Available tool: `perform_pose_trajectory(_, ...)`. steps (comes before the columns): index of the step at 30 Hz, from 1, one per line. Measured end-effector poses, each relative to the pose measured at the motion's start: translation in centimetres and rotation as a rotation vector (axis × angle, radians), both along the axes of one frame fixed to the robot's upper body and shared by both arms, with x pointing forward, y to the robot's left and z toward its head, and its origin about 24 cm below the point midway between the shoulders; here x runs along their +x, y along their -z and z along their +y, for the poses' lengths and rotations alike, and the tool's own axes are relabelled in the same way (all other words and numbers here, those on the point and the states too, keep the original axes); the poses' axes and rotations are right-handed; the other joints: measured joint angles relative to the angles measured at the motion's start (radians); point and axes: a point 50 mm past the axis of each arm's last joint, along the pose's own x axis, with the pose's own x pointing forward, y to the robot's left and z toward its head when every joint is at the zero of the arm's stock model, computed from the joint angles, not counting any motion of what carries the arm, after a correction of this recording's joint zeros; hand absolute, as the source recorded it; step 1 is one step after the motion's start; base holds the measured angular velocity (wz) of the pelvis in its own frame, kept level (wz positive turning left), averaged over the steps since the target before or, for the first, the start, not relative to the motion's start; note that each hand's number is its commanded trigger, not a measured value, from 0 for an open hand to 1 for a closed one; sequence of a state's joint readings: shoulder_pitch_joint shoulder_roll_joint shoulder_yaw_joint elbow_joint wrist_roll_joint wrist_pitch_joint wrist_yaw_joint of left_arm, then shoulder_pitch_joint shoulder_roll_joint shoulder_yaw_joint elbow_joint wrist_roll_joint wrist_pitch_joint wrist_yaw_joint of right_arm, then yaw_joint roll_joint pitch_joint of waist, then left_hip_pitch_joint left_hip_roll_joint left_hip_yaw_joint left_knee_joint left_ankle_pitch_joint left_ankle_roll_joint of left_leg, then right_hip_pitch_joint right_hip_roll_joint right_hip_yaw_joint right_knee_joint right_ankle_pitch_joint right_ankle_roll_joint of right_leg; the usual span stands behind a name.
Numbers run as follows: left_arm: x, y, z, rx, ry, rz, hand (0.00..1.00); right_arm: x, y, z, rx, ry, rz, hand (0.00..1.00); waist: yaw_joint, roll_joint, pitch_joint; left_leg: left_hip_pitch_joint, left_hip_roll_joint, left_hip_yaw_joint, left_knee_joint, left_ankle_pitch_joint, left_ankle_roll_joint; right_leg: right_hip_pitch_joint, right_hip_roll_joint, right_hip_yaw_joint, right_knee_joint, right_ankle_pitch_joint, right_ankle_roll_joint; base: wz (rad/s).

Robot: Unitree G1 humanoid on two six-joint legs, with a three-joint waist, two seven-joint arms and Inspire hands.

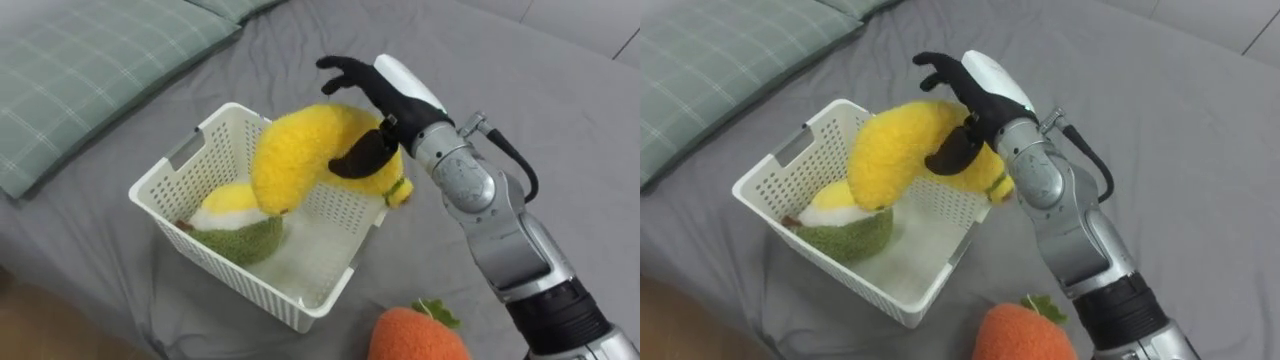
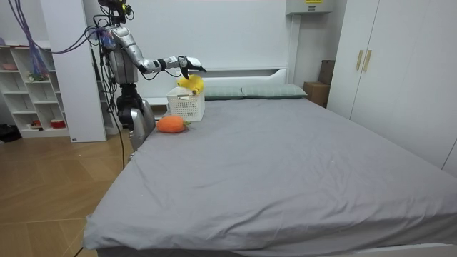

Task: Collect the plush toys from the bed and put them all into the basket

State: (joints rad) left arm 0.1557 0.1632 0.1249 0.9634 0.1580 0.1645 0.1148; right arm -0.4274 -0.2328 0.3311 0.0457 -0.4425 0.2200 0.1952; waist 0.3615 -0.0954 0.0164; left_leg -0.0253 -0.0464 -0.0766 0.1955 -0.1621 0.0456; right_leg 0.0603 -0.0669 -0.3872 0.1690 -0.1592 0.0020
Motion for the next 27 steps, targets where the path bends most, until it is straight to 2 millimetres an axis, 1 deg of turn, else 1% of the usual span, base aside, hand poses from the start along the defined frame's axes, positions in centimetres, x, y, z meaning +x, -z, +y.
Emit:
perform_pose_trajectory(6,0.36,0.00,-0.21,-0.004,0.003,-0.008,0.00,-0.01,0.01,0.02,-0.004,0.000,-0.001,0.00,0.000,-0.001,0.0004,-0.002,0.000,0.000,-0.001,0.000,0.000,0.001,0.001,0.004,0.000,0.000,0.000,0.00)
perform_pose_trajectory(10,0.50,0.00,-0.29,-0.002,0.012,-0.009,0.00,0.00,0.00,-0.03,-0.015,0.003,-0.006,0.00,-0.001,-0.006,-0.0021,0.000,0.000,0.000,-0.002,0.000,0.000,0.001,0.001,0.003,0.000,0.000,0.000,0.00)
perform_pose_trajectory(20,0.53,-0.09,-0.01,0.002,-0.007,-0.015,0.00,0.08,0.13,-0.25,-0.038,0.012,-0.009,0.00,-0.006,-0.008,-0.0013,0.005,0.001,0.004,-0.001,0.000,0.000,0.006,0.001,0.014,0.000,0.000,0.000,0.00)
perform_pose_trajectory(25,0.66,-0.12,0.04,0.003,-0.009,-0.019,0.00,0.13,0.37,-0.34,-0.041,0.016,0.000,0.00,-0.007,-0.015,0.0011,0.008,0.001,0.008,-0.005,0.000,0.001,0.005,0.002,0.022,0.000,0.000,0.000,-0.01)
perform_pose_trajectory(27,0.83,-0.17,0.09,0.004,-0.009,-0.024,0.00,0.15,0.40,-0.39,-0.041,0.018,0.001,0.00,-0.012,-0.022,0.0044,0.013,0.001,0.010,-0.008,0.001,0.001,0.006,0.002,0.022,-0.001,0.000,0.000,0.00)
